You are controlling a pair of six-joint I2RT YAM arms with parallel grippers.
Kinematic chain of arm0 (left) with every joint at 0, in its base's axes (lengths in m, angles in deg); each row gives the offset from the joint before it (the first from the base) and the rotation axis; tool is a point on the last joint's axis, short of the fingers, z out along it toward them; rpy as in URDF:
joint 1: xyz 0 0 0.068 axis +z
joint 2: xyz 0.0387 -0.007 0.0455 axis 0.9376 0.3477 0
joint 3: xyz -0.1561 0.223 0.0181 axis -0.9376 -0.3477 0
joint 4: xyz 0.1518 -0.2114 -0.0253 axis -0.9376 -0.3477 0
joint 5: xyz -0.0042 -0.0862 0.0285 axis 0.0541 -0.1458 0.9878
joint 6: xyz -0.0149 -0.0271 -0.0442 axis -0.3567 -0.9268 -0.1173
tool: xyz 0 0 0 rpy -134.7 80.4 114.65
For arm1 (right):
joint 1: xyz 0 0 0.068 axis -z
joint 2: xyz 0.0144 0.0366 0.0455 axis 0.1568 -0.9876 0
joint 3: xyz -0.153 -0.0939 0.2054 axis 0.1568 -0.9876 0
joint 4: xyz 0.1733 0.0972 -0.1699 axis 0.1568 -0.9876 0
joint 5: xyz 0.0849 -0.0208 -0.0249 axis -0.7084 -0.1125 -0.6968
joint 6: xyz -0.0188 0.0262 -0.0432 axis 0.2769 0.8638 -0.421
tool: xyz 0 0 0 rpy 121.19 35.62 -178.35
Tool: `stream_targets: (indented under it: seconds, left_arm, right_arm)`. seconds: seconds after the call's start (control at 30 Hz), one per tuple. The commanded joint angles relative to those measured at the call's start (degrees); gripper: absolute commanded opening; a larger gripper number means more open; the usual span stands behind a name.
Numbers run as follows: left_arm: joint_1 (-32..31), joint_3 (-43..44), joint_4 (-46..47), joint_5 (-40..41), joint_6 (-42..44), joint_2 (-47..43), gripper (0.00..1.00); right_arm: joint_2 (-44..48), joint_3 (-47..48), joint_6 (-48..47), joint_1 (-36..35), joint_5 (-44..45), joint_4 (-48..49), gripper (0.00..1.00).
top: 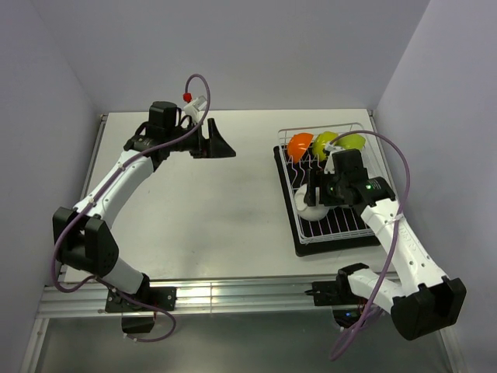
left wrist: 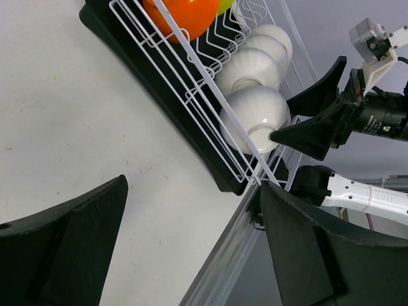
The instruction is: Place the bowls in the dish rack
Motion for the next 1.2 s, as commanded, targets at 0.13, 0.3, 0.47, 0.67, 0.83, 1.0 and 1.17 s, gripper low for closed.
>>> stream_targets:
  seconds: [0.13,0.3,0.47,0.67,0.83,1.0,1.17]
  left_arm:
    - [-0.03,0.87,1.88,-1.25,-0.61,0.15,0.90]
    - [0.06,0.78,1.88,-1.60,-0.61,0.06,0.90]
    - [0.15,0.96,1.79,-1.78,-0.53,0.06,0.90]
    - [0.24,0.69,1.97,-1.96,-0.79,0.15,0.90]
    - [0.33,0.69,1.79,-2.04,-0.70,0.06,0.91]
    - [0.41,0.69,1.70,-1.96,-0.61,-0.11,0.91]
    - [0.50,0.43,1.53,-1.96,-0.53,-0.29,0.91]
  right_arm:
    - [0.93,-0.26,0.24,-2.00,-1.27,5.62,0.00]
    - [-0.21,-0.70,0.07,-2.00,-3.56,6.06,0.13]
    - [-1.27,-0.09,-0.11,-2.00,-2.95,5.88,0.37]
    - [-1.88,0.09,-0.11,-2.00,-2.68,5.88,0.61]
    - [-2.50,0.00,-0.20,-2.00,-2.15,5.71,0.84]
    - [-2.85,0.09,0.06,-1.91,-2.15,5.53,0.99]
    - [-2.68,0.70,-0.20,-2.00,-2.07,5.18,1.00]
